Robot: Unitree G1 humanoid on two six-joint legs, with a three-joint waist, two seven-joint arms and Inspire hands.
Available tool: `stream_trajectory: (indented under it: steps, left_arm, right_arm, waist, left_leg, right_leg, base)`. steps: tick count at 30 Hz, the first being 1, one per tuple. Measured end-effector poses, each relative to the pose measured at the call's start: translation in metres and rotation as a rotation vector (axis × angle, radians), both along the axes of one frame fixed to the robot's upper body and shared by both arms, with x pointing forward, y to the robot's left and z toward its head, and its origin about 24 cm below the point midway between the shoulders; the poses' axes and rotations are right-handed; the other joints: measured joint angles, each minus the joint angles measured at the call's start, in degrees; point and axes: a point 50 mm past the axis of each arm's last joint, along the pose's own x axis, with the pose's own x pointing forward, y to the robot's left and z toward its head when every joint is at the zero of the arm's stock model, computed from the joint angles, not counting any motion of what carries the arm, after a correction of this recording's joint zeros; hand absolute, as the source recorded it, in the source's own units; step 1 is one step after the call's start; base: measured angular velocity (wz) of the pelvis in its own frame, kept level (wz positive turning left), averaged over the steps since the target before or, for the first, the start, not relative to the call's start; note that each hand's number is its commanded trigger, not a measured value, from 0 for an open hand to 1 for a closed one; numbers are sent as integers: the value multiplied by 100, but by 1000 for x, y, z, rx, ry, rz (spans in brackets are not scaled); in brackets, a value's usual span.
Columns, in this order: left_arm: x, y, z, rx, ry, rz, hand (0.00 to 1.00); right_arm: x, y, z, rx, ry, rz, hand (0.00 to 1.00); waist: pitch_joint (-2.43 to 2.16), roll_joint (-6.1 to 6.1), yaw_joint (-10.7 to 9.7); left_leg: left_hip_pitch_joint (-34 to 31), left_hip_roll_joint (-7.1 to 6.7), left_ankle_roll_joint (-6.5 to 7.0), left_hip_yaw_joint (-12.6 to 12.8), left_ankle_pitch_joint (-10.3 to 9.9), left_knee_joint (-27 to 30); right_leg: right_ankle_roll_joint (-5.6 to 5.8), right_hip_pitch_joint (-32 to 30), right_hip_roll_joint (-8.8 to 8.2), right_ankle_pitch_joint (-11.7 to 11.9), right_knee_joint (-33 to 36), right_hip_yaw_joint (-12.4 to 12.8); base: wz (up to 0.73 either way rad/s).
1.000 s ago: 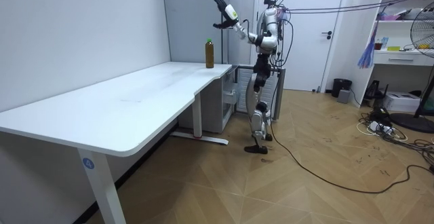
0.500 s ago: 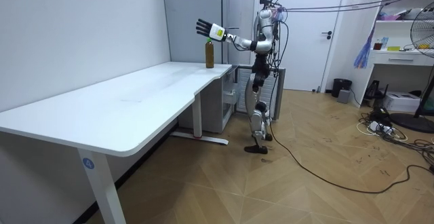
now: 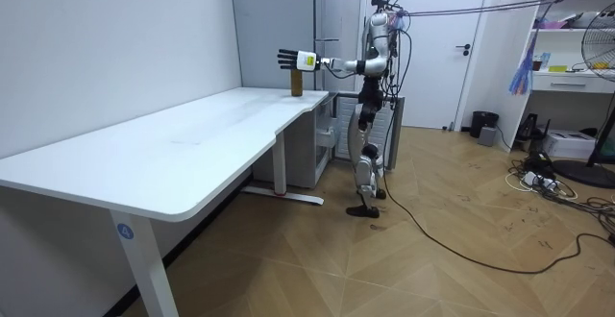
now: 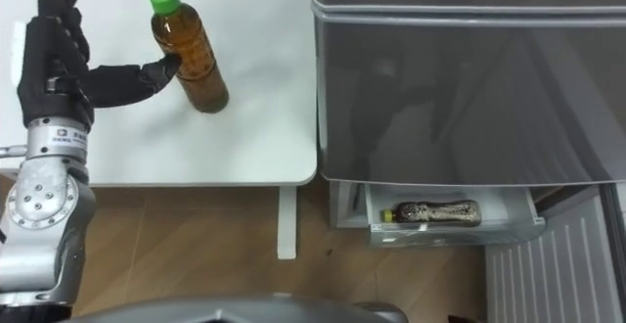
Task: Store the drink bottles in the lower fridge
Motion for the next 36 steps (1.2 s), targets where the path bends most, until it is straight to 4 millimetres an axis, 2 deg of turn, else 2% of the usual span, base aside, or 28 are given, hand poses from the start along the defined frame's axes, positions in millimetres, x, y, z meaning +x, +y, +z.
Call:
stream_trajectory:
  steps: [4, 11, 19, 29, 30, 31, 32, 33, 36]
  left_arm:
    - [0, 0, -5, -44, 37, -31, 0]
    - [1, -3, -13, -58, 102, -91, 0]
    - [1, -6, -15, -178, 112, -150, 0]
    - [7, -9, -13, -202, 119, -185, 0]
    - [8, -10, -12, -204, 121, -188, 54]
    - [10, -10, -12, -203, 121, -190, 74]
    - [10, -10, -11, -203, 121, -191, 84]
    - [10, -10, -11, -203, 122, -192, 100]
    - [10, -10, -12, -205, 125, -192, 100]
  right_arm:
    - [1, -2, 1, 4, 11, -1, 0]
    - [3, -2, 1, 18, 6, -12, 0]
    - [1, -2, 1, 36, 11, -7, 0]
    - [1, -2, 1, 30, 48, 35, 0]
    - [1, -2, 1, 29, 50, 40, 0]
    - [0, -2, 1, 27, 55, 48, 0]
    - [-1, -2, 1, 26, 61, 54, 0]
    - [-3, -2, 1, 24, 75, 63, 0]
    - [-7, -1, 1, 20, 98, 66, 0]
  waist:
    - [4, 44, 30]
    - [8, 42, 23]
    - [8, 40, -6]
    - [13, 13, -132]
    - [15, 10, -137]
    - [18, 3, -141]
    - [17, 1, -142]
    - [9, -7, -141]
    - [-8, 1, -141]
  left_leg:
    - [47, 19, 0, 98, -1, -28]
    - [63, 47, -5, 161, -5, -23]
    - [61, 51, -8, 153, -9, -8]
    - [34, 60, -1, 138, -22, 68]
    - [32, 60, 0, 141, -25, 77]
    - [32, 59, 0, 143, -25, 83]
    - [33, 59, 0, 143, -24, 84]
    - [33, 58, -1, 147, -24, 85]
    - [31, 57, 0, 177, -23, 91]
  right_leg:
    - [-1, 4, 7, 0, 13, 81]
    - [-11, -2, 22, 7, 18, 122]
    - [-13, 1, 23, 8, 24, 107]
    - [-12, -13, 14, 7, 103, -29]
    - [-12, -15, 14, 7, 102, -27]
    - [-12, -20, 15, 7, 101, -18]
    - [-12, -27, 15, 7, 100, -14]
    - [-9, -50, 15, 5, 95, -6]
    - [-6, -85, 13, -5, 81, 19]
  base:
    - [-10]
    - [-4]
    - [0]
    - [1]
    - [0]
    - [-4]
    - [-4]
    - [-4]
    - [-4]
